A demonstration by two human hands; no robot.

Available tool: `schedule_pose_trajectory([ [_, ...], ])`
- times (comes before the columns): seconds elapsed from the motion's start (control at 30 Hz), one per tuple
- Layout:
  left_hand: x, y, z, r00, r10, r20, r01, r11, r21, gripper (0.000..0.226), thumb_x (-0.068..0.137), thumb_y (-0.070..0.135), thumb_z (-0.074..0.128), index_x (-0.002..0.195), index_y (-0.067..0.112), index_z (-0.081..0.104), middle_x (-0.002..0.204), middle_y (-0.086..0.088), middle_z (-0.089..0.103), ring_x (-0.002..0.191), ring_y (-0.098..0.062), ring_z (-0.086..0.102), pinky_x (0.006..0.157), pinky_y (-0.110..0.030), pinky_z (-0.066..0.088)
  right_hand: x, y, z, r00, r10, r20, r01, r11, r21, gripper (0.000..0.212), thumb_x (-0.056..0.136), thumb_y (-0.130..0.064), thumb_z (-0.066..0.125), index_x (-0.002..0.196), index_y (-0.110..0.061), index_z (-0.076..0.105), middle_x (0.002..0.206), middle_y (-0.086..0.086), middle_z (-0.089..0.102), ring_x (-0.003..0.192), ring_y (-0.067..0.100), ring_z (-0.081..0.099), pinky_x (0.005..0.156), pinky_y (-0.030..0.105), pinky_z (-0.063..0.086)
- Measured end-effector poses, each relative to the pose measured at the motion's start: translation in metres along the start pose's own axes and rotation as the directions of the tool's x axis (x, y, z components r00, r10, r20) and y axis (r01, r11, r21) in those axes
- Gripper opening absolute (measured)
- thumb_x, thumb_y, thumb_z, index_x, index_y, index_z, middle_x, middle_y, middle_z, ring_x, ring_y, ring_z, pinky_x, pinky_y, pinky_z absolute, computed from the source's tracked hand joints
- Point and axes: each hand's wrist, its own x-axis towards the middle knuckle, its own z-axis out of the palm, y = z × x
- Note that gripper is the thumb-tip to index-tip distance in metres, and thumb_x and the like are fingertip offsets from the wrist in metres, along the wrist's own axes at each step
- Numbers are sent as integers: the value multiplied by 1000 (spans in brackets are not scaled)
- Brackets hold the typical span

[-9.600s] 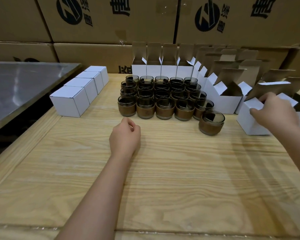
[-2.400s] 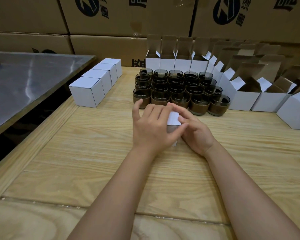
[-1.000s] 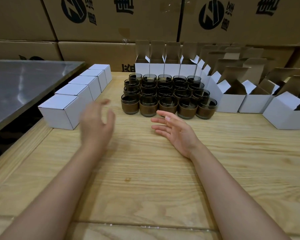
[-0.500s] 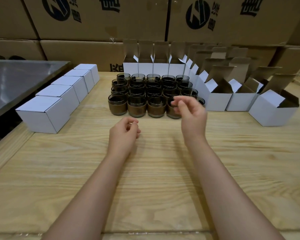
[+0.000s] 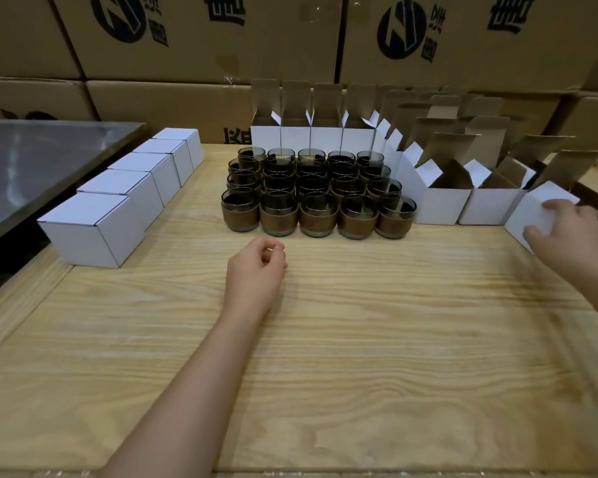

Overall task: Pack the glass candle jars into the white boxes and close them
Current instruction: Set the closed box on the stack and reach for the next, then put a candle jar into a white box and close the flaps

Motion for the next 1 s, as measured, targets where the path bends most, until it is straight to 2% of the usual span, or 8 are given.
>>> schedule_pose_trajectory([
  [0.13,0,0,0,1000,-10,4,10,1000,1,21,89,18,51,77,32,61,68,7,67,73,-10,66,82,-40,55,-6,-1,-4,995,-98,-37,94,991,-93,39,91,-18,49,128,-7,52,119,28,51,117,44,39,100,51,34],
  [0.23,0,0,0,1000,-14,2,14,1000,4,21,88,18,51,75,32,60,67,7,67,73,-10,66,82,-39,55,-25,-8,-9,965,-244,-96,234,967,-104,27,90,-9,49,113,-4,63,101,23,59,95,41,53,87,52,42],
  [0.43,1,1,0,999,-2,38,1,1000,5,14,86,23,57,76,33,62,76,-1,69,78,-18,67,83,-43,55,-92,-43,-20,766,-548,-337,588,809,22,17,87,-4,54,89,2,70,78,18,69,66,39,62,69,45,48],
  [0.6,-3,1,-2,984,120,130,-115,992,-50,22,76,62,53,85,43,61,86,6,69,83,-13,65,83,-37,54,-165,-116,-21,619,-695,-367,781,594,194,22,85,-15,50,88,-5,69,78,8,68,65,29,63,63,32,46],
  [0.7,-6,2,-3,955,204,218,-178,975,-132,50,70,73,40,107,44,58,100,11,67,92,-6,61,84,-25,48,-192,-161,-15,568,-748,-344,822,489,292,15,81,-7,57,90,-5,69,76,7,66,66,27,61,66,34,47],
  [0.8,-7,5,-6,933,249,261,-196,957,-212,56,79,66,36,127,40,48,117,9,63,104,4,57,80,-11,41,-206,-192,-11,530,-787,-314,833,415,366,19,83,-3,55,97,-3,68,80,11,67,72,30,62,74,42,50],
  [0.93,-4,2,-6,935,262,240,-203,948,-246,75,77,70,34,138,27,44,135,6,54,122,-5,50,97,-21,40,-212,-212,-5,538,-769,-347,828,404,389,25,84,3,52,105,5,65,85,14,67,82,31,64,105,46,41],
  [1.0,-3,1,-6,939,262,221,-204,945,-256,70,80,66,35,136,26,45,128,12,55,116,2,52,93,-17,42,-212,-215,-6,523,-724,-449,848,388,361,23,85,2,50,100,5,67,81,14,66,80,30,63,104,44,40],
])
